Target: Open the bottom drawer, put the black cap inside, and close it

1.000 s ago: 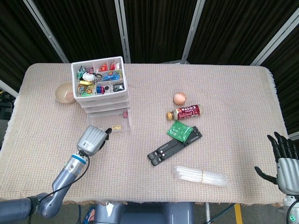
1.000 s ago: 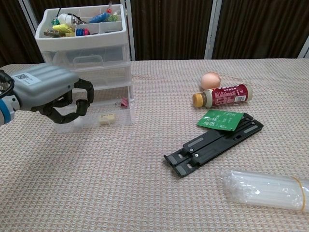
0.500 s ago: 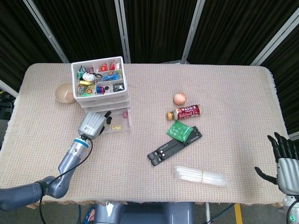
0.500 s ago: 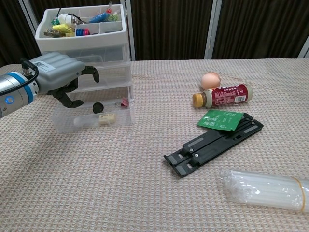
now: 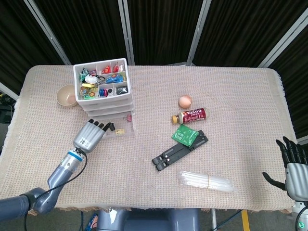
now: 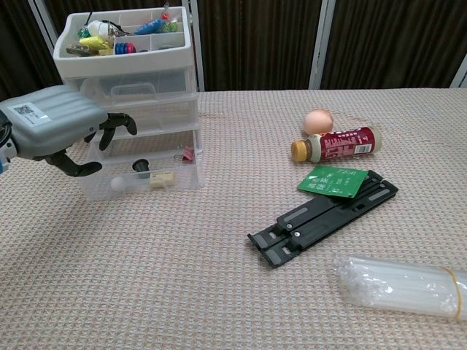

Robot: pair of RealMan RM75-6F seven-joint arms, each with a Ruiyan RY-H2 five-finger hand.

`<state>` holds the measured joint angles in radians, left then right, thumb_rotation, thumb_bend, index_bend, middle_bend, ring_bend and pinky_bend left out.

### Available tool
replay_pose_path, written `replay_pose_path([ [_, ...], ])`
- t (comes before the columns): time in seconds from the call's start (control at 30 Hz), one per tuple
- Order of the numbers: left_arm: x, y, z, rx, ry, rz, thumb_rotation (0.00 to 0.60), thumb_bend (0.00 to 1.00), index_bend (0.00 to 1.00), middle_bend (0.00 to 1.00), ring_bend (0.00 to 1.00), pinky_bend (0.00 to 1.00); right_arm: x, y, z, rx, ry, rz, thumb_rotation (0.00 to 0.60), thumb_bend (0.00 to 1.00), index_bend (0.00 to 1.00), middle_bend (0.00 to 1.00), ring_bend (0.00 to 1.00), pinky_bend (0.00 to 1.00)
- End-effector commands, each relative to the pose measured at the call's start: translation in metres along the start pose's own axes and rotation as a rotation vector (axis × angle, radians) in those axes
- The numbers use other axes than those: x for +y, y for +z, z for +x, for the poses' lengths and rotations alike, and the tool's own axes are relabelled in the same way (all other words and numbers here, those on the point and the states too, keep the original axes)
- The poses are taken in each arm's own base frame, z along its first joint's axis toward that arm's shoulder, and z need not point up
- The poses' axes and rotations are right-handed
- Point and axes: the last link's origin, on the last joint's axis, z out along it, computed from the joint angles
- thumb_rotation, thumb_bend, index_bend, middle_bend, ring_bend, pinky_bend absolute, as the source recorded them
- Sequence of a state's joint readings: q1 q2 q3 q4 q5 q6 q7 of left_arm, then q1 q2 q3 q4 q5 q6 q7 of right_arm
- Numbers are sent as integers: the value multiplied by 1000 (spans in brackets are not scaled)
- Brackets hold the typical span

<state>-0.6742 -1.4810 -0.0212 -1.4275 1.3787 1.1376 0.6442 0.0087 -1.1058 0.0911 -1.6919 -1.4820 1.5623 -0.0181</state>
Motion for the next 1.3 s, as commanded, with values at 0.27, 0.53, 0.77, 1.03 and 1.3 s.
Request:
replay_pose_path([
  [0.27, -13, -53, -11, 47, 380, -429, 600, 709, 317, 200, 86, 160, -1, 0, -1, -2, 4, -3, 600, 65, 85, 0, 0, 0],
  [0.53, -7, -51, -22, -19, 507, -557, 600, 711, 319, 151, 43, 133, -1, 0, 0, 0, 9, -8, 600, 65, 84, 0, 0, 0],
  [0.77, -10, -43, -35, -82, 555, -567, 600, 717, 321, 149, 40, 129, 0, 0, 1, 0, 11, -8, 600, 65, 85, 0, 0, 0],
  [1.03, -8, -26, -39, -99, 559, -545, 600, 724, 322, 146, 36, 124, -1, 0, 0, -3, 13, -10, 600, 66, 85, 0, 0, 0],
  [1.3, 0, -14, -41, -97, 558, -542, 600, 732, 312, 143, 30, 119, -1, 0, 1, -1, 16, -10, 600, 65, 85, 0, 0, 0],
])
